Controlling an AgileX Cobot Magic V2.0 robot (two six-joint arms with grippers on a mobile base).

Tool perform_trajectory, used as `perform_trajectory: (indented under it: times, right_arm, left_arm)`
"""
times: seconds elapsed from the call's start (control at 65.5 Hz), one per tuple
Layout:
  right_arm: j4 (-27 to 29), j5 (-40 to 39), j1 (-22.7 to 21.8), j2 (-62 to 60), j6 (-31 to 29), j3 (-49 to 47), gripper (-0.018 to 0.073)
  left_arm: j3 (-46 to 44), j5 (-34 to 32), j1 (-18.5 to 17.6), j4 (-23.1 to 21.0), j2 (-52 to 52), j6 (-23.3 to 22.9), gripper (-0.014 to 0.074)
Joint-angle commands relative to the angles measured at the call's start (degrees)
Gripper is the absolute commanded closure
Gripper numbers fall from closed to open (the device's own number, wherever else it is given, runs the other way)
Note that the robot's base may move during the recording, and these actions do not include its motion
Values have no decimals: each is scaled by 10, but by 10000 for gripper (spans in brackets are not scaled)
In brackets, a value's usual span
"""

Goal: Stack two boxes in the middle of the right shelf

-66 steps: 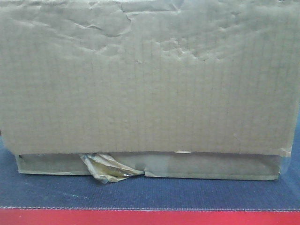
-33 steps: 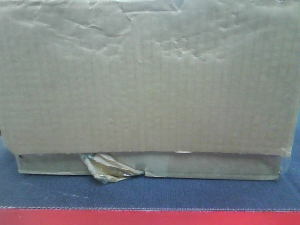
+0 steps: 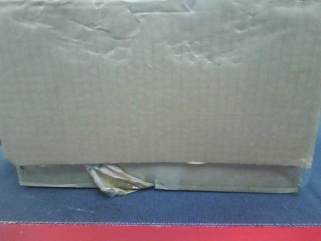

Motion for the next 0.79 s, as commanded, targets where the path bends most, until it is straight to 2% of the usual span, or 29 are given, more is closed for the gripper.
perform_trajectory:
  times: [0.0, 0.046, 0.061, 0.076, 0.214, 0.259, 0.397, 0.442, 0.58, 0.778]
  right_arm:
    - [-8, -4, -3, -7, 0, 1, 674]
    - [-11, -4, -3, -7, 4, 1, 729]
    - [-11, -4, -3, -7, 6, 1, 727]
    - [-13, -4, -3, -7, 8, 1, 724]
    - [-16, -6, -2, -7, 18, -9, 713]
    - [-20, -9, 1, -7, 20, -17, 712]
    - [-81, -38, 14, -8, 51, -60, 712]
    - [-89, -54, 14, -8, 53, -70, 712]
    - [-95, -107, 14, -8, 53, -91, 712]
    - [-138, -156, 14, -8, 54, -128, 712]
  left_arm:
    - [-1, -2, 2, -3, -2, -4, 540]
    - [-1, -2, 2, -3, -2, -4, 640]
    - [-1, -2, 2, -3, -2, -4, 694]
    - [-1, -2, 2, -3, -2, -4, 706]
    - [-1, -2, 1, 3, -8, -6, 707]
    - [-1, -2, 1, 13, -17, -24, 707]
    - [-2, -2, 0, 93, -70, -70, 707]
    - [-4, -4, 0, 106, -81, -80, 707]
    - [-29, -48, 1, 150, -94, -91, 707]
    - [-87, -119, 1, 198, -94, -91, 707]
